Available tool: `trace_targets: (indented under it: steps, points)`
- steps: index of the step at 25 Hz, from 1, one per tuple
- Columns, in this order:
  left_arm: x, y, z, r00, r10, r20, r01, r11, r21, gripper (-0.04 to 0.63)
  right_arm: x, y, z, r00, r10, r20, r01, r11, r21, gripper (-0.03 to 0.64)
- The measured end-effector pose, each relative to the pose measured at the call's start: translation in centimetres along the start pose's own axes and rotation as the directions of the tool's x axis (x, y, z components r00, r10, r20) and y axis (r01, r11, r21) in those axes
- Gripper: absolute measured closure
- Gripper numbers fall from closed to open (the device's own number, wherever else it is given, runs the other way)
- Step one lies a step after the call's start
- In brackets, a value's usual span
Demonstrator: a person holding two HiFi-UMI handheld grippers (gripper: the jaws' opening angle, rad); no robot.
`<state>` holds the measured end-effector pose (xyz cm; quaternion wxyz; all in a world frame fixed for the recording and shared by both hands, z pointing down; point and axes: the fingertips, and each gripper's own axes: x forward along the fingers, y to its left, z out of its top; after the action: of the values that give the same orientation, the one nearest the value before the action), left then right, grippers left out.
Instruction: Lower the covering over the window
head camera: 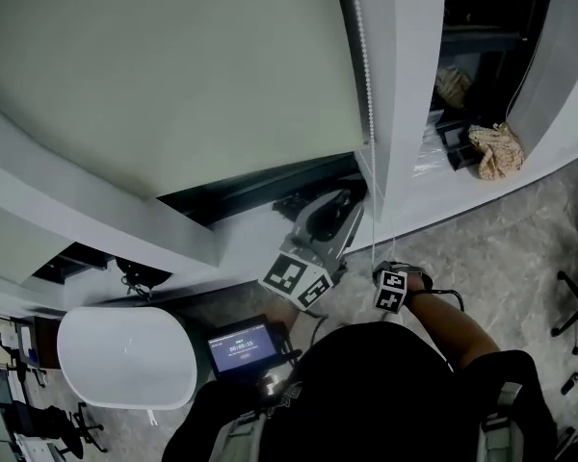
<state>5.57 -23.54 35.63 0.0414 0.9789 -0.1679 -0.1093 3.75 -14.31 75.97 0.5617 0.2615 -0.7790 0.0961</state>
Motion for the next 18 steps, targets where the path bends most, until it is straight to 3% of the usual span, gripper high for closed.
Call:
trace_targets:
  steps: [8,10,14,18]
  points:
    - [4.5,-1.4,7.2,0.987,-0.093,0.135,0.077,0.99,0.121,0.474,0.2,0.4,0.2,1.0,-0.015,0.009,0.015,1.0,-0.011,0.606]
    - [5.4,-1.0,8.4,0.982,-0.099,0.158,0.085,0.992,0.094,0.474,0.1,0.7,0.5,1.0,-0.02,0.017,0.02,1.0,-0.008,0.606]
    - [7.0,-0.4,10.0,0.971,-0.116,0.208,0.125,0.992,-0.034,0.476,0.9,1.0,0.3,0.999,-0.041,0.026,0.041,0.999,-0.014,0.606]
    - [7.7,-0.8,11.8,0.946,-0.141,0.292,0.166,0.984,-0.064,0.48,1.0,1.0,-0.6,0.999,-0.035,0.013,0.035,0.999,-0.015,0.605]
